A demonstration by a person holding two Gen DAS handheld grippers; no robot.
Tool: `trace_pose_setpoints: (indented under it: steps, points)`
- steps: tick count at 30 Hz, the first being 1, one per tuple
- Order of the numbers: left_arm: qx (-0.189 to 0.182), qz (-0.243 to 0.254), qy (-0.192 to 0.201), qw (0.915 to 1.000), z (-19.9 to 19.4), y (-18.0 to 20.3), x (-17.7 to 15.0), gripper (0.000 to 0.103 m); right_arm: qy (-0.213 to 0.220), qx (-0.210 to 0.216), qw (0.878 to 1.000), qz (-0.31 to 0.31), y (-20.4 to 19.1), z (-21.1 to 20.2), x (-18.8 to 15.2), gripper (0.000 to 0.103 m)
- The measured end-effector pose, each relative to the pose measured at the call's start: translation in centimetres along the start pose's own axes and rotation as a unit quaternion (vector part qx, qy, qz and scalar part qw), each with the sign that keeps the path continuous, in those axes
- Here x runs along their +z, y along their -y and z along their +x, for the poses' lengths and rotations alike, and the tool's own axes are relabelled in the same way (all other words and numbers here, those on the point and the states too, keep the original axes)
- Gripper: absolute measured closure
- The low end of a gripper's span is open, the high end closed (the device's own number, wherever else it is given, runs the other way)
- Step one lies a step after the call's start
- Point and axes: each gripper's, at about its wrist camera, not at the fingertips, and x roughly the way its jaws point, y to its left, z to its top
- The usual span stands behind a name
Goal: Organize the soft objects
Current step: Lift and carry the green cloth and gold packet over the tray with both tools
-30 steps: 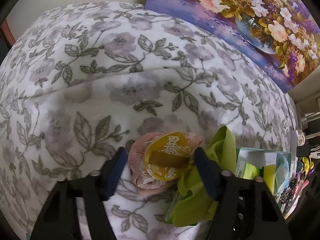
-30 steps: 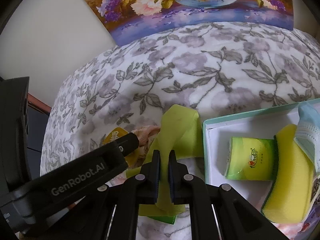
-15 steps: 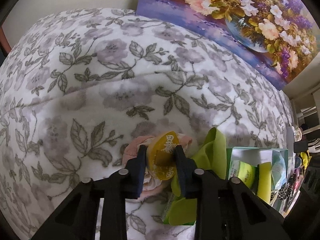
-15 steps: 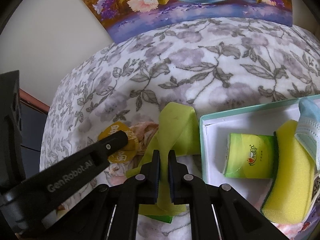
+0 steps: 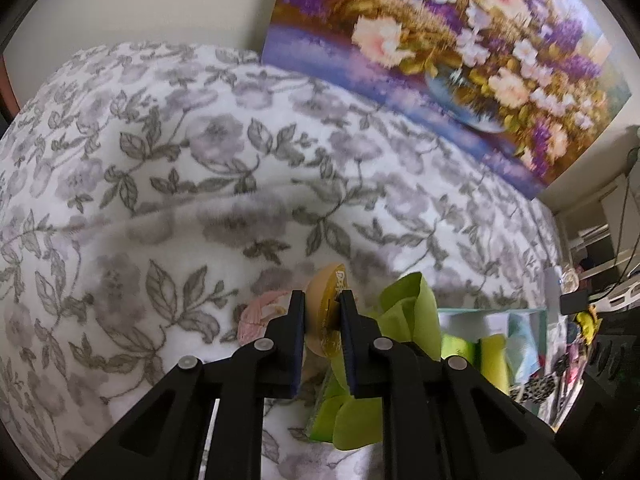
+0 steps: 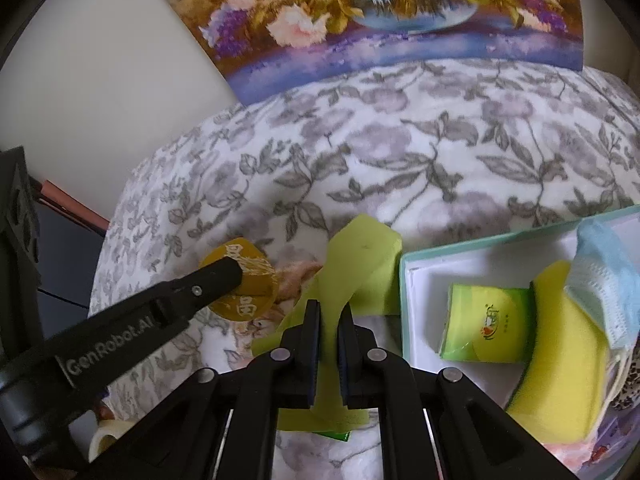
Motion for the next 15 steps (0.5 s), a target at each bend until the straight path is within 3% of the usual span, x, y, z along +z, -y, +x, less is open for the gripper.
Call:
trace_pose_setpoints:
  steps: [15]
  points:
    - [-0.032,-0.003,0.083,0.9960,-7.3,1.1,0.8,0.086,0.102,0.010,0.995,-0.013,-1.1,-8.5,1.7,0.095]
